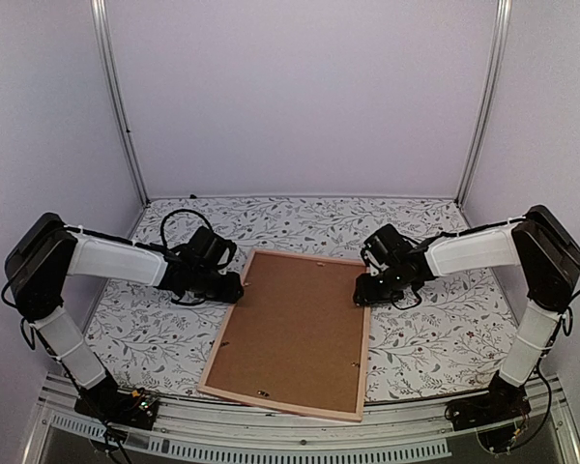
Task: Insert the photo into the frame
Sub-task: Press the fastener onto the backboard.
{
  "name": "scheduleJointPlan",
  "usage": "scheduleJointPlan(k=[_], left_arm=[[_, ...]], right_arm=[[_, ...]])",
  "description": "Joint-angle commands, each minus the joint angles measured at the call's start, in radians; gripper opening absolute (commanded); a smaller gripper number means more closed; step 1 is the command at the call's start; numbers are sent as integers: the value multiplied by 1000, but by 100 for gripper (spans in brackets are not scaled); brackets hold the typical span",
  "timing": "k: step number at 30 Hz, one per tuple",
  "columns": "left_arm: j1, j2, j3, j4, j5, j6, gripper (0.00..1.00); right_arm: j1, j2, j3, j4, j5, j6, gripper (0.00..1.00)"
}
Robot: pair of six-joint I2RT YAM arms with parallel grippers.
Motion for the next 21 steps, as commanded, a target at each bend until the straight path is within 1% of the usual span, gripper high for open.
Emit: scheduleJointPlan(k=[1, 6, 12, 15, 21], left_arm=[[-11, -18, -2, 11, -10, 6, 41], [-11, -7, -1, 8, 3, 10, 51], [-11, -8, -12, 20, 42, 13, 55], [-11, -3, -31, 35, 62, 17, 54], [-11, 12, -82, 86, 130, 13, 41]], right_arm=[[-18, 2, -43, -100, -37, -52, 47], [-27, -3, -44, -92, -65, -79, 41], [-40, -2, -64, -78, -90, -112, 38], [-55, -3, -75, -65, -108, -136, 38], [-94, 1, -77, -35, -168, -199, 37]])
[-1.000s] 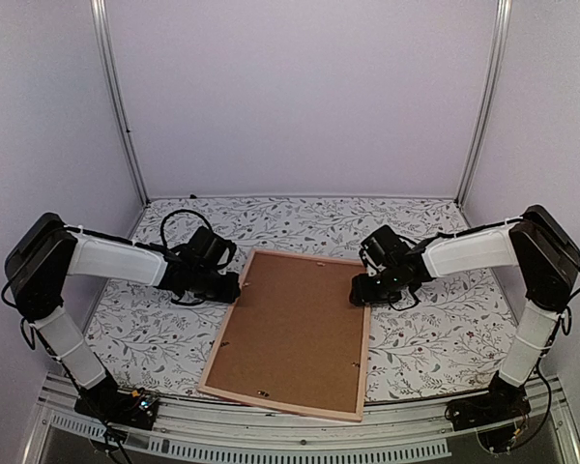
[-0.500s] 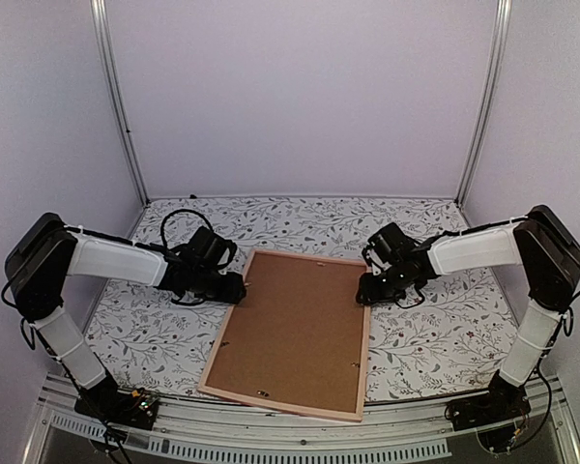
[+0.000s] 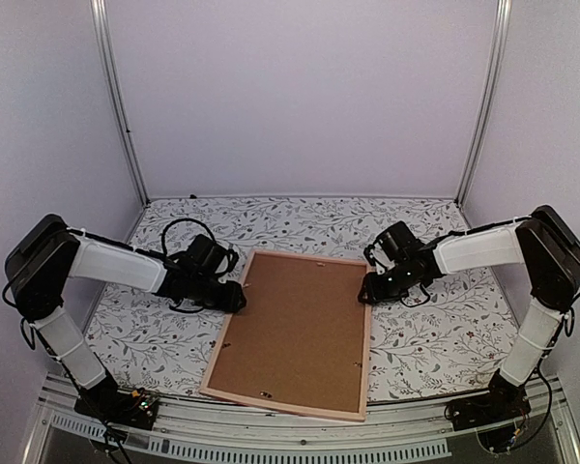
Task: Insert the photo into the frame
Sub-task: Press the fastener onto the backboard.
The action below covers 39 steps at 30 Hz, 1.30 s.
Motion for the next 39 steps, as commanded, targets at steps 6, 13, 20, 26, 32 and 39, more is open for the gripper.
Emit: scheduleJointPlan(k=[6, 13, 20, 26, 32, 39], left_arm=[[-31, -25, -84, 80, 98, -19, 31], [-138, -81, -127, 107, 91, -62, 24], [-153, -111, -134, 23, -18, -86, 26], [-154, -83, -96, -11, -79, -67, 35], [-153, -85, -85, -14, -95, -70, 44], [-153, -87, -71, -25, -104, -62, 46]], right_arm=[[-74, 46, 1, -55, -89, -143, 38], [-96, 128, 124, -75, -108, -194, 49], [-109, 93, 120, -112, -82, -206, 58], [-124, 28, 62, -112, -80, -186, 60], [-127, -29, 10, -104, -117, -173, 64], [-128, -31, -13, -97, -115, -170, 59]])
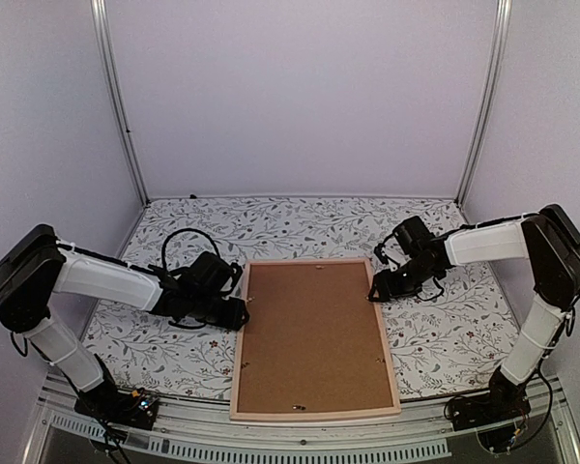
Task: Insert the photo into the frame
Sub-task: Press the fastener onto the backboard.
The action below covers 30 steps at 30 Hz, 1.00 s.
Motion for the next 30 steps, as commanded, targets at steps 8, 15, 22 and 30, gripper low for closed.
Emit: scheduleJointPlan(k=[8, 15, 22, 30], left_arm=[[-11, 3, 32, -24, -14, 16, 46], [-11, 8, 30, -20, -17, 16, 45], [-10, 9, 26, -21, -21, 16, 43], [-11, 11, 29, -22, -21, 20, 43]], right_arm=[[-3, 4, -14, -12, 33, 17, 55], [-3, -16, -23, 7, 74, 13, 48], [-5, -32, -7, 38, -1, 13, 43], [-5, -46, -12, 56, -58, 22, 56]])
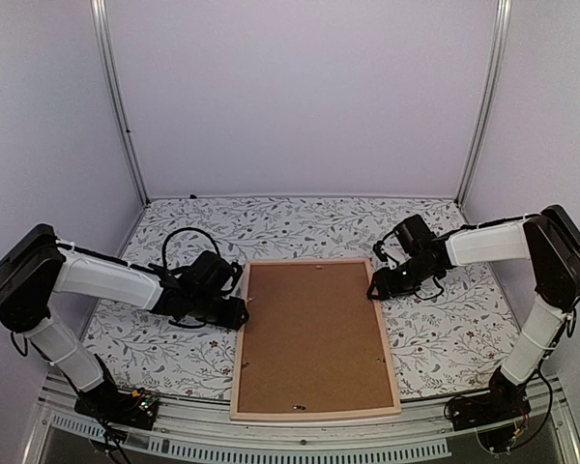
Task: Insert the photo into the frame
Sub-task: Press the fastener onto the backboard.
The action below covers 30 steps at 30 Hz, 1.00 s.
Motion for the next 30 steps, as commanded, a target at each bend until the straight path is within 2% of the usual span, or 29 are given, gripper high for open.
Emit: scheduleJointPlan(k=[1, 24, 30], left_arm=[[-10, 10, 17, -6, -14, 16, 43], [-10, 30, 36, -11, -14, 21, 44], [-10, 36, 38, -13, -8, 24, 44]], right_arm=[[-6, -33, -8, 24, -28, 6, 57], [58, 40, -12, 9, 109, -18, 59], [60, 47, -9, 6, 130, -16, 51]])
